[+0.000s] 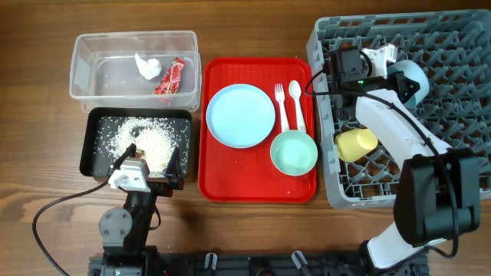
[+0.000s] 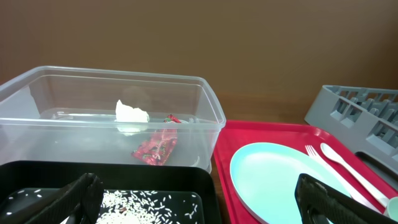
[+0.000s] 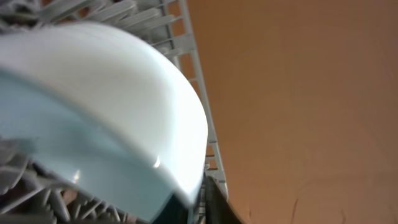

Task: Sort waste into correct bins and load items into the dishwasher rack
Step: 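Lift the blue bowl and carry it into the rack, then move right gripper back to the red tray and grasp the second blue bowl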

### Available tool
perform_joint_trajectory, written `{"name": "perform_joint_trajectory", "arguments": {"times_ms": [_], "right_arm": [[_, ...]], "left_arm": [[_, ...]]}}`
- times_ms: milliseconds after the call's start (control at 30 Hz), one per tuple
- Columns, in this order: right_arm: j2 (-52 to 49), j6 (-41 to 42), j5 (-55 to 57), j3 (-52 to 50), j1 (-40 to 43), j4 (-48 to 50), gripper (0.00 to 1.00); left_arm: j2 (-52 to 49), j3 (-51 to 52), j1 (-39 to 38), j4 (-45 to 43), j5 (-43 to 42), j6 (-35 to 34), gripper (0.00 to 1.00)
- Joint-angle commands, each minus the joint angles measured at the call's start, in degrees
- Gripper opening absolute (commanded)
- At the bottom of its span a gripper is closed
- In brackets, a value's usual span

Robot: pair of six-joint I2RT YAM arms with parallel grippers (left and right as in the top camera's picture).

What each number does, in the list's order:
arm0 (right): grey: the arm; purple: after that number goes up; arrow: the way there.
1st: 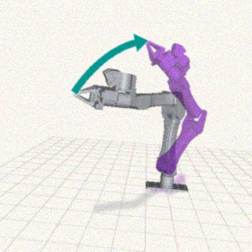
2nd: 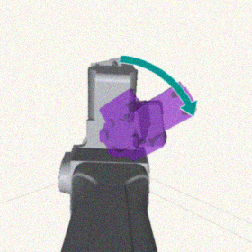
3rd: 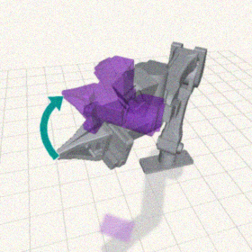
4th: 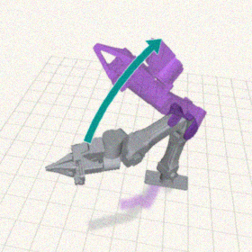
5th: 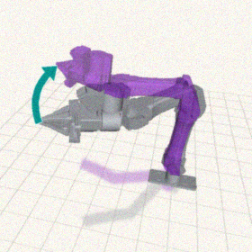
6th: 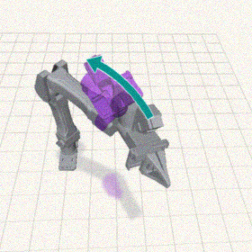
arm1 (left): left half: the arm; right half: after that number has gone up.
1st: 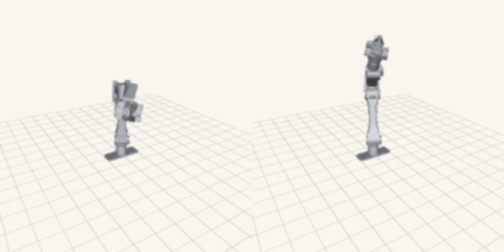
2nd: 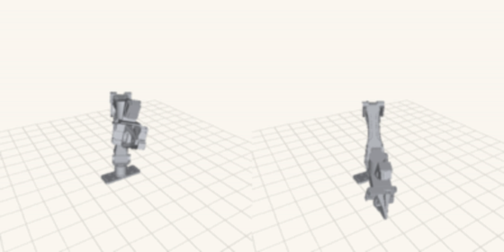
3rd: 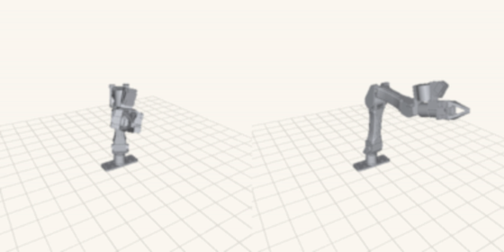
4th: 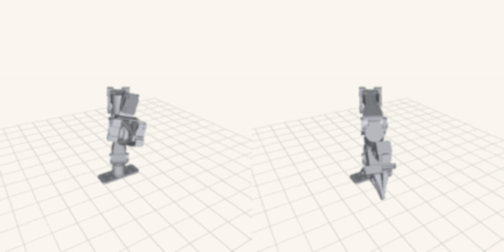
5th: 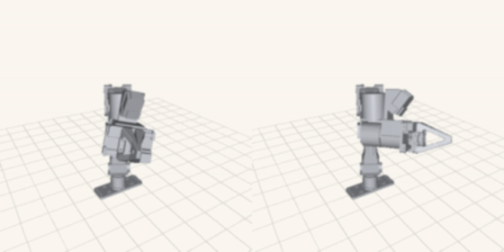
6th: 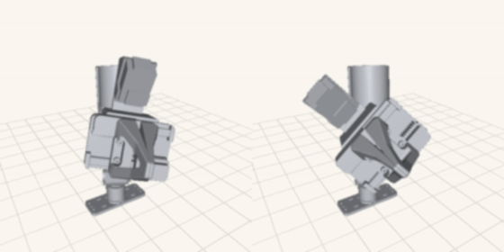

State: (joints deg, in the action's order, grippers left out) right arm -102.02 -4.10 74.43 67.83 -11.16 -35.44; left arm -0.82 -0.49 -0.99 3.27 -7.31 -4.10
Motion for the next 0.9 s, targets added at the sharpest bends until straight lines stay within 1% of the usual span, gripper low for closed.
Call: {"name": "perform_joint_trajectory", "arguments": {"times_ms": [0, 67, 133, 167, 200, 333, 467, 567, 700, 867], "right_arm": [[-0.9, -0.3, -3.0, -0.5, -1.7, -0.7, 0.24], [-0.8, -0.2, -3.0, -0.5, -2.7, -0.8, 0.25], [-0.3, -0.3, -4.6, -0.4, -3.9, -0.9, 0.41], [0.5, -0.2, -6.9, -0.1, -4.7, -1.5, 0.47], [1.1, 0.0, -8.7, 0.1, -5.1, -1.9, 0.48], [5.5, 5.5, -19.2, 2.7, -6.8, -5.8, 0.51], [9.9, 7.7, -29.6, 6.9, -8.0, -10.3, 0.54], [12.7, 7.9, -37.9, 9.9, -10.1, -13.1, 0.54], [16.5, 8.4, -50.3, 11.0, -14.3, -14.0, 0.54], [16.6, 16.2, -63.3, 10.6, -20.4, -17.0, 0.55]], "left_arm": [[0.4, 0.2, 0.5, 0.5, 0.3, 0.7, 1.00], [0.4, 0.2, 0.5, 0.5, 0.3, 0.7, 1.00], [0.4, 0.2, 0.5, 0.4, 0.4, 0.7, 1.00], [0.4, 0.2, 0.5, 0.5, 0.4, 0.7, 1.00], [0.4, 0.2, 0.5, 0.5, 0.4, 0.7, 1.00], [0.4, 0.2, 0.5, 0.4, 0.4, 0.7, 1.00], [0.4, 0.2, 0.5, 0.5, 0.4, 0.7, 1.00], [0.4, 0.2, 0.5, 0.5, 0.4, 0.7, 1.00], [0.4, 0.2, 0.5, 0.4, 0.4, 0.7, 1.00], [0.4, 0.2, 0.5, 0.4, 0.4, 0.7, 1.00]]}}
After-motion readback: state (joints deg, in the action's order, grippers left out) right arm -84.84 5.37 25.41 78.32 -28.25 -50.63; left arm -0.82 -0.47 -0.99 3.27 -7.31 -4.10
